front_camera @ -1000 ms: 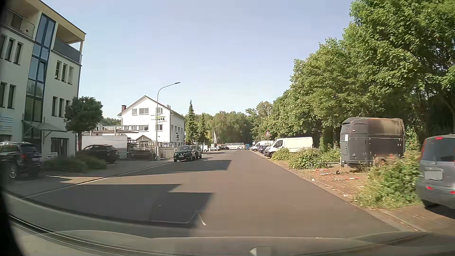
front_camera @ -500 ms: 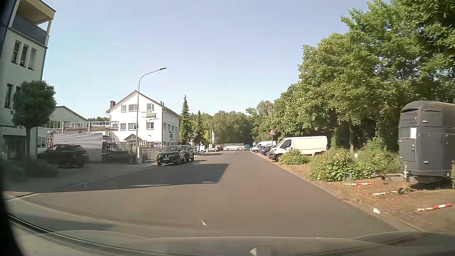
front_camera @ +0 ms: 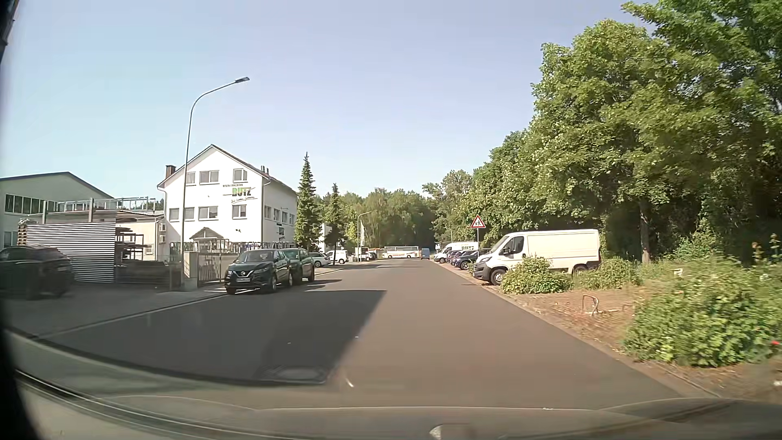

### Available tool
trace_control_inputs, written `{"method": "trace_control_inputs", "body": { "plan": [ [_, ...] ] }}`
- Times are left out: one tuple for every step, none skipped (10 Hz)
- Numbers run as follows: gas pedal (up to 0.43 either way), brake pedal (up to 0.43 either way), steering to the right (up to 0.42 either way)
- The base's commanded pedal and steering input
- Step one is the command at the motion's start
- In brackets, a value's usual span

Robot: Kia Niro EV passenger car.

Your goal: Follow the waypoints while adhering to traffic rules and regulations

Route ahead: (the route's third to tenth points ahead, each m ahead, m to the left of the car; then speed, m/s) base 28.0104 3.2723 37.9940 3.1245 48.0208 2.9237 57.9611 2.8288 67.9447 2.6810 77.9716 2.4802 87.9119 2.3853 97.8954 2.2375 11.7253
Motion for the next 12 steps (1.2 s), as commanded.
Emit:
{"method": "trace_control_inputs", "body": {
  "plan": [
    [0.028,0.018,0.0],
    [0.028,0.018,0.0],
    [0.028,0.018,0.0],
    [0.028,0.018,0.0],
    [0.028,0.018,0.0],
    [0.028,0.018,0.0],
    [0.02,0.018,0.0],
    [0.02,0.018,0.0],
    [0.008,0.018,0.0],
    [0.0,0.018,0.0],
    [0.0,0.018,-0.002],
    [0.0,0.018,-0.004]
  ]
}}
